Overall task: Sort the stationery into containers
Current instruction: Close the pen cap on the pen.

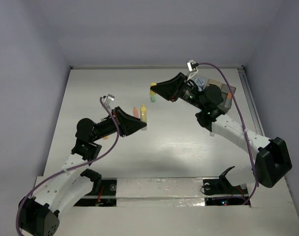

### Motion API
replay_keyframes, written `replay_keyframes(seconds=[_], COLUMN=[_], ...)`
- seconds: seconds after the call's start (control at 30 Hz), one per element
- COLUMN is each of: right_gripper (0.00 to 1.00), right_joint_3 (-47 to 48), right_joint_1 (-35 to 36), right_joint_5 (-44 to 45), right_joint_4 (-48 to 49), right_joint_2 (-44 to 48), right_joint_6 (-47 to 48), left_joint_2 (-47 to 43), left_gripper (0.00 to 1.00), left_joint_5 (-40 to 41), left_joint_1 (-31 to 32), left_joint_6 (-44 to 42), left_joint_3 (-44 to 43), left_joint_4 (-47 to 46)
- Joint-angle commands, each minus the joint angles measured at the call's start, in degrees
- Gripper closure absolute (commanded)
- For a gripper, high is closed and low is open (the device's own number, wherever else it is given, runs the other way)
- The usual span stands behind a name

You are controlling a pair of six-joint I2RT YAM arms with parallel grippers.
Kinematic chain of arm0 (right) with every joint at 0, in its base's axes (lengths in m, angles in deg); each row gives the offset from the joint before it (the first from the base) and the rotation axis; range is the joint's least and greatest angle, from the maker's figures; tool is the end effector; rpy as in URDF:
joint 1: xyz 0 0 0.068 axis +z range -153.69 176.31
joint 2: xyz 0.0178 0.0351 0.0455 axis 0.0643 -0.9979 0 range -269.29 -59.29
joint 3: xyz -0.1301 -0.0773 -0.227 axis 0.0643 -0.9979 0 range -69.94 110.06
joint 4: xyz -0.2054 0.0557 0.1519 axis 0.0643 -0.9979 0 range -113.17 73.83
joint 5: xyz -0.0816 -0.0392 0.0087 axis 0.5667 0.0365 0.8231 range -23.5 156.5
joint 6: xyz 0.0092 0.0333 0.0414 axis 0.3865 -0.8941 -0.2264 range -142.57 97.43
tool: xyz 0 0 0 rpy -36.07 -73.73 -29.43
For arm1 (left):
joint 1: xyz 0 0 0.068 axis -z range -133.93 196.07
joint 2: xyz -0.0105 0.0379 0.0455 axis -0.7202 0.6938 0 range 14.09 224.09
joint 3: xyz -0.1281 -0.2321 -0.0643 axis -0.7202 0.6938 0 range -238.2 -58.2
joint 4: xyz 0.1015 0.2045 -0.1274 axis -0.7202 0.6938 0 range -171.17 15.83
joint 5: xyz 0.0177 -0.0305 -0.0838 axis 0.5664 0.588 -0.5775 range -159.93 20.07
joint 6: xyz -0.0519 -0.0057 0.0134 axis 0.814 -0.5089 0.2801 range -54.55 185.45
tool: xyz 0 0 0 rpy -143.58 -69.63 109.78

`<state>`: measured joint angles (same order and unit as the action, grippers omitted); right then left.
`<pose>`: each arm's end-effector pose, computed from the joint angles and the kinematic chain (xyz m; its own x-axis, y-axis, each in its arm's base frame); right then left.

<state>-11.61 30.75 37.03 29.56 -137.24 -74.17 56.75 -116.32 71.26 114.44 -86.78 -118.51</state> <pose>0.2458 0.1898 0.3921 -0.4459 0.5214 -0.7275 -0.8166 0.0958 0.5692 0.1416 -0.0951 0.3299 -0.4412 -0.3677 -0.8186 0.8573 0.0970 -0.5056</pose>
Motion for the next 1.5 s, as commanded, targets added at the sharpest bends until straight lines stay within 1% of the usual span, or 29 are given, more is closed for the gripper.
replay_keyframes(seconds=[0.0, 0.17, 0.3, 0.47, 1.07, 1.47], right_gripper=[1.0, 1.0, 1.0, 1.0, 0.99, 0.99], right_joint_3=[0.4, 1.3, 1.1, 0.9, 0.0, 0.2], right_joint_1=[2.0, 3.6, 4.2, 4.8, 5.3, 5.8], right_joint_5=[-2.9, -4.1, -6.1, -7.0, -8.2, -10.0], right_joint_4=[9.4, 10.5, 15.0, 17.8, 20.2, 23.2], right_joint_2=[-0.7, -2.2, -4.3, -5.2, -6.4, -9.0], right_joint_6=[-4.4, -5.2, -8.4, -9.6, -11.4, -13.3], left_joint_2=[0.4, 0.4, 0.8, 0.9, 1.0, -0.1], left_gripper=[1.0, 1.0, 1.0, 1.0, 1.0, 1.0], left_joint_5=[-2.6, -2.4, -2.2, -2.2, -2.4, -1.6], left_joint_1=[0.7, 0.7, 0.7, 0.7, 0.7, 0.7], left_joint_6=[2.0, 2.0, 2.1, 1.7, 0.7, 0.1], left_joint_3=[-1.4, -1.0, -0.9, -1.4, -2.2, -3.1], left_joint_4=[-7.8, -8.1, -8.3, -8.1, -7.7, -7.5])
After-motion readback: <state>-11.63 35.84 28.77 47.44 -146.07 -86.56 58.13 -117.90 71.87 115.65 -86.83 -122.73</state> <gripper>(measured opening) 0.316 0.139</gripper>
